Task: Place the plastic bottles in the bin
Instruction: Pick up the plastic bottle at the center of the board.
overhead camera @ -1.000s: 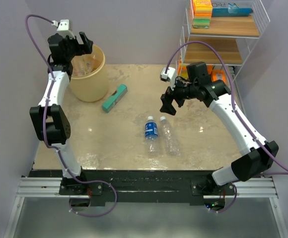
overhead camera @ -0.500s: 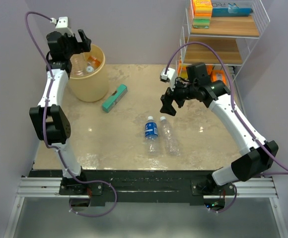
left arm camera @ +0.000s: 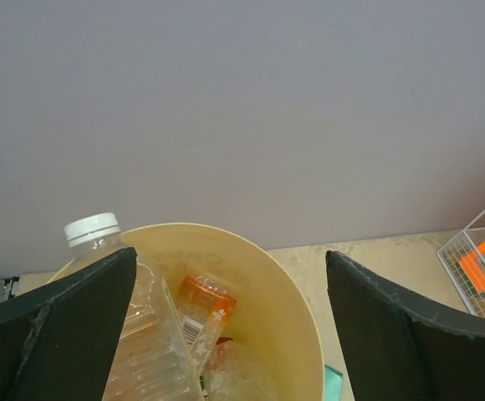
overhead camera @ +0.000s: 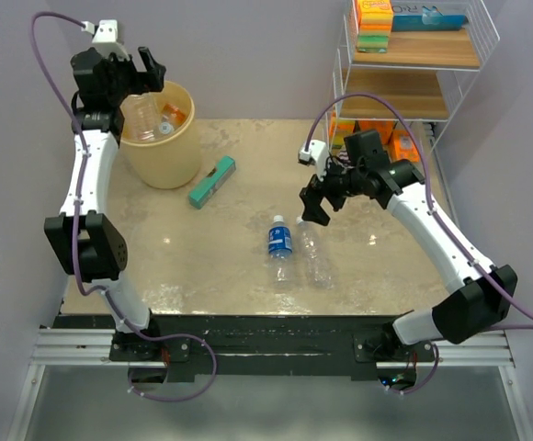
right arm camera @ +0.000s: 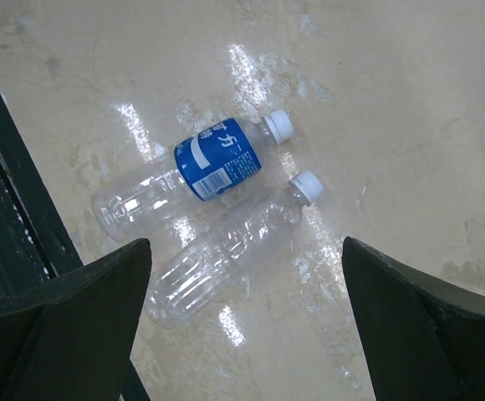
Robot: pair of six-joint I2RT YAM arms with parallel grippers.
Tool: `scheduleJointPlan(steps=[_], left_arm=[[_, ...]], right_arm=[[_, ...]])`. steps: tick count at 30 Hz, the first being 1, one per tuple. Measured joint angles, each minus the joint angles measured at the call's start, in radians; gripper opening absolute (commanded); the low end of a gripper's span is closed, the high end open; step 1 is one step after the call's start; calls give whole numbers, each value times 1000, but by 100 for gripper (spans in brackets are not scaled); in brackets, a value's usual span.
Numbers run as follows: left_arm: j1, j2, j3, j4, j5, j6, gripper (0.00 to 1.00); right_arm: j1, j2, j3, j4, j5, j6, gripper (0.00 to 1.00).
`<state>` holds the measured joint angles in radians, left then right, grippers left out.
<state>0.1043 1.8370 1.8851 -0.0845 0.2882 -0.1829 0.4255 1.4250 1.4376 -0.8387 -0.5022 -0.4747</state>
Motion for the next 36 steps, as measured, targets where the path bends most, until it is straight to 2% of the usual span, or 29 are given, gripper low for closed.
scheduleJointPlan(steps=[10,25,36], left_arm=[[0,-200,-73,-21,42,53,99],[0,-608,-418,-120,102,194,99],[1,-821,-613,-230,152,290,99]], right_arm=[[0,-27,-150,19,92,8,99],[0,-9,-269,61,187,30,99],[0,24,-283,78,227,49,99]])
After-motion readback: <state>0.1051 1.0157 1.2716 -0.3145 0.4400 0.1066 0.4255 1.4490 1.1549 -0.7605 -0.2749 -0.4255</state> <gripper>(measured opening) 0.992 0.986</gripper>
